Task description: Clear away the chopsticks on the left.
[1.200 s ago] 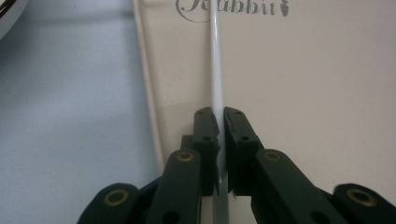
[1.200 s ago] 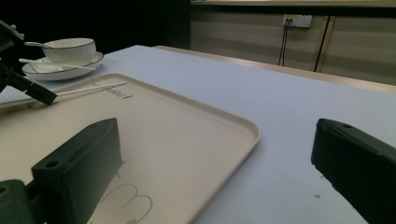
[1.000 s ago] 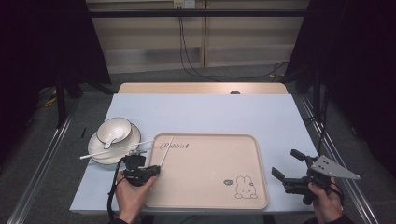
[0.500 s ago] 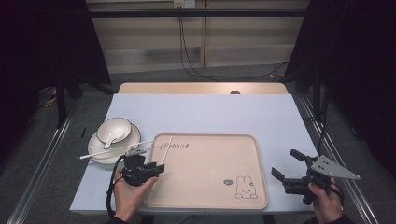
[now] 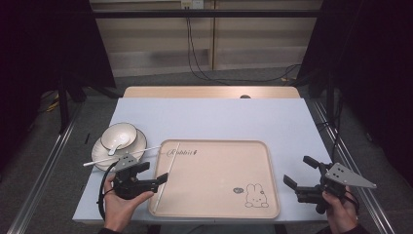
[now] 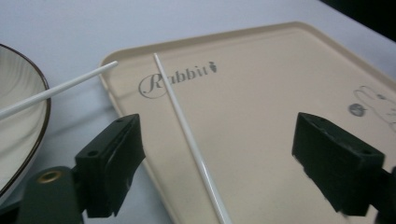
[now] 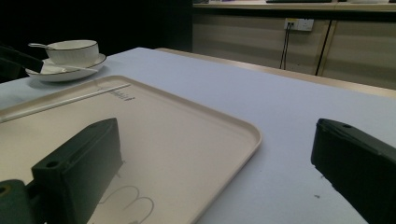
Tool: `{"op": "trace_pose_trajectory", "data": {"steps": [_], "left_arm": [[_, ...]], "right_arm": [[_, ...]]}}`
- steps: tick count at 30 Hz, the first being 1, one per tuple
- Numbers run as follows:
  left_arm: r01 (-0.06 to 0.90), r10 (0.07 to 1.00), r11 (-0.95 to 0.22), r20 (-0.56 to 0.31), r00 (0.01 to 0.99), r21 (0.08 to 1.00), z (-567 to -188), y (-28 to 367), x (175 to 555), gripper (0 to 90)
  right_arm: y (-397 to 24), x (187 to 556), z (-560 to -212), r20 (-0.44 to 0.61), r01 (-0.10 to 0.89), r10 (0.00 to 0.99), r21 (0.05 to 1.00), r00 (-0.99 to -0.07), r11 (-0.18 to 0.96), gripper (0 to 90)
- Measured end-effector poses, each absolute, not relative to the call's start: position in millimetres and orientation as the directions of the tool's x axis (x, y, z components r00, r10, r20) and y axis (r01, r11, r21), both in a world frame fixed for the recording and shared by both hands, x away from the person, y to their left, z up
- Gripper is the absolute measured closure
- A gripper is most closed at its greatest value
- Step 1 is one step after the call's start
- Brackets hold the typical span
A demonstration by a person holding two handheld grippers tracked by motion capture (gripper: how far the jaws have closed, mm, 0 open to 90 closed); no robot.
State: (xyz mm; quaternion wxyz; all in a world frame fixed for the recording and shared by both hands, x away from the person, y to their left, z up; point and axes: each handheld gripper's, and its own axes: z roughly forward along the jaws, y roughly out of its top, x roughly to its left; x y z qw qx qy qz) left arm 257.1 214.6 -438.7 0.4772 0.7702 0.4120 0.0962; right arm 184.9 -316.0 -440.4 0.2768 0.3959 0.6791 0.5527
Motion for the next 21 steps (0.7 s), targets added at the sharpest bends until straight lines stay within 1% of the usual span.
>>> {"op": "trace_pose_trajectory", "data": {"steps": [2, 5, 10, 15, 16, 20, 21], "left_arm": [[0.518, 0.719, -0.224, -0.219, 0.66, 0.826, -438.4, 218.5, 255.2, 9.9], [0.501, 0.678, -0.238, -0.227, 0.699, 0.832, -438.2, 223.4, 252.8, 4.2], [0.471, 0.652, -0.25, -0.213, 0.728, 0.846, -433.8, 236.5, 249.6, 4.1], [0.45, 0.628, -0.256, -0.206, 0.75, 0.856, -428.1, 261.5, 247.5, 3.8], [0.443, 0.634, -0.265, -0.191, 0.749, 0.857, -426.2, 271.4, 246.6, 3.8], [0.42, 0.634, -0.277, -0.164, 0.755, 0.864, -425.1, 285.9, 246.2, 3.6], [0.409, 0.656, -0.287, -0.133, 0.743, 0.867, -425.1, 294.6, 247.0, 2.9]], "right_arm": [[-316.6, 185.4, -440.6, 0.048, 0.223, 0.84, 0.971, -0.541, 0.088, 1.3], [-315.9, 185.4, -440.6, 0.055, 0.222, 0.844, 0.972, -0.533, 0.077, 1.3], [-315.7, 185.3, -440.5, 0.048, 0.218, 0.844, 0.972, -0.534, 0.083, 1.3], [-317.3, 185.4, -440.8, 0.045, 0.218, 0.844, 0.972, -0.535, 0.086, 1.3], [-317.1, 185.1, -440.7, 0.05, 0.224, 0.845, 0.971, -0.533, 0.084, 1.3], [-317.0, 185.4, -440.7, 0.044, 0.219, 0.844, 0.972, -0.534, 0.087, 1.3], [-315.9, 185.3, -440.6, 0.057, 0.225, 0.847, 0.971, -0.528, 0.075, 1.3]]}}
